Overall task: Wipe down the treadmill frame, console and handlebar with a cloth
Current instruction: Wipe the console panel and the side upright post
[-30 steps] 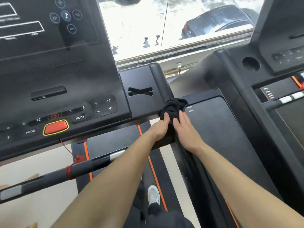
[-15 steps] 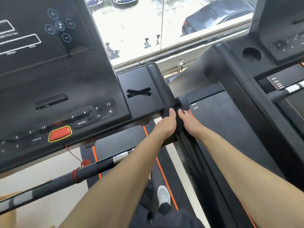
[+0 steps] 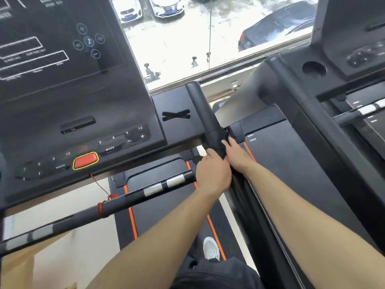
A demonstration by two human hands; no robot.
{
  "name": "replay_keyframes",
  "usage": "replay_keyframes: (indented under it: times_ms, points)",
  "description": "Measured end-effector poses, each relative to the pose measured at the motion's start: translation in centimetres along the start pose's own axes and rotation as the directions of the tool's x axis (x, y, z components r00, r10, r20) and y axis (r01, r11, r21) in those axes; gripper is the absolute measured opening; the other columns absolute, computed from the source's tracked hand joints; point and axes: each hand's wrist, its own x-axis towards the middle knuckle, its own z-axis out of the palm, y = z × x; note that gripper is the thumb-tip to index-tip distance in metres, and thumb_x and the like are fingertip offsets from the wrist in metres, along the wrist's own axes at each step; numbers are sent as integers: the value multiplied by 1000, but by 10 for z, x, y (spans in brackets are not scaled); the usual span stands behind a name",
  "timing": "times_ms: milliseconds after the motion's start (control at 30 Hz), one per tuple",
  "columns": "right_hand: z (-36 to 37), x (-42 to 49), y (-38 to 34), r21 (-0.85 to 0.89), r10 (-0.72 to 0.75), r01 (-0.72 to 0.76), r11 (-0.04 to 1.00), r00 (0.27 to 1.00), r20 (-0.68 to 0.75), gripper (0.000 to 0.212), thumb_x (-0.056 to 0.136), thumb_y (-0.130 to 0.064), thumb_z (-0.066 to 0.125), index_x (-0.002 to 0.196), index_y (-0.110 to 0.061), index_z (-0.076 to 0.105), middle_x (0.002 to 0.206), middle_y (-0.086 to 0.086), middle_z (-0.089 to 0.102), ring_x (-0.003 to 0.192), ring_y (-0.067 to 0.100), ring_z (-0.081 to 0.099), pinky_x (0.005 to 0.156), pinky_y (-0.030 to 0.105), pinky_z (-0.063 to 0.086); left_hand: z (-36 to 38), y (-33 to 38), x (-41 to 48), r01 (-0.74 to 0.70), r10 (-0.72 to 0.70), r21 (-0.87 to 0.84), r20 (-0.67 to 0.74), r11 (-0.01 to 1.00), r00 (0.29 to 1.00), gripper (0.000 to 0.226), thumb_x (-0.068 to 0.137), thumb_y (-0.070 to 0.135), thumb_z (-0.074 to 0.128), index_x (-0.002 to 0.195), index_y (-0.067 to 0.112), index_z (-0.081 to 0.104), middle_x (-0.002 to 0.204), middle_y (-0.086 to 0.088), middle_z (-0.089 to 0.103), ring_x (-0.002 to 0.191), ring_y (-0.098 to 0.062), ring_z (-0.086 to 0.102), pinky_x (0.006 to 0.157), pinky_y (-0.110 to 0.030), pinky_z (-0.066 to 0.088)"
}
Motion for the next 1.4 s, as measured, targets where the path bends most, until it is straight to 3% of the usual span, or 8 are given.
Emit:
replay_keyframes:
  times_ms: [133,233,367,500,633,733,933,1400]
  points:
    - [-3,-42,39,-46,-94,95,994,995,23,44,108,-24,36,151,-30,37,145,-4,52,133,17,46,90,16,27,16,3,-45,-98,96,-51,-39,994,995,59,96,29,27,144,-4,36,144,-24,47,130,-39,45,106,-44,38]
    - [-5,-71,69,37,-76,76,996,997,18,39,109,-29,36,147,-33,42,132,-13,54,120,6,48,88,14,28,29,5,-69,51,-16,-283,123,958,992,59,104,39,34,155,12,21,158,-14,33,132,-38,47,105,-45,39]
    - [-2,-71,77,86,4,-7,996,999,34,40,108,-36,33,145,-26,44,136,-10,52,119,6,47,91,19,29,51,-10,-53,347,-204,-563,302,750,931,56,103,51,28,148,22,42,140,-12,57,127,-32,52,104,-38,39]
    - [6,-52,61,-123,105,-110,986,993,-48,52,103,-49,29,141,-18,45,140,10,56,124,29,53,88,35,36,91,-31,-23,532,-221,-755,484,383,847,107,66,96,42,145,24,51,137,1,61,128,-19,55,112,-37,38]
    - [28,-72,58,-340,-12,-53,939,982,-186,60,103,-46,34,154,-14,25,153,13,39,134,35,45,102,44,37,78,-23,-16,520,-207,-830,483,202,851,57,99,63,33,114,21,68,107,3,71,98,-10,66,79,-21,51]
    - [24,-68,57,-268,-24,-29,963,981,-193,53,101,-49,34,145,-19,37,145,11,48,129,35,49,98,44,38,70,-17,-23,475,-214,-823,426,310,879,49,106,52,27,118,20,63,104,7,66,95,-6,60,68,-9,46]
    - [1,-21,51,136,33,-35,990,999,22,49,107,-44,30,111,-11,66,116,6,68,113,24,61,93,36,44,64,0,-49,466,-230,-675,413,573,881,69,104,56,21,158,13,17,157,-1,35,144,-24,34,105,-31,27]
    - [-3,-129,109,-177,116,-119,977,993,-27,47,104,-51,26,128,-16,46,134,18,58,121,38,54,82,38,34,92,7,-99,379,-239,-598,302,707,923,67,99,62,21,137,13,46,134,-12,57,126,-32,53,106,-45,39]
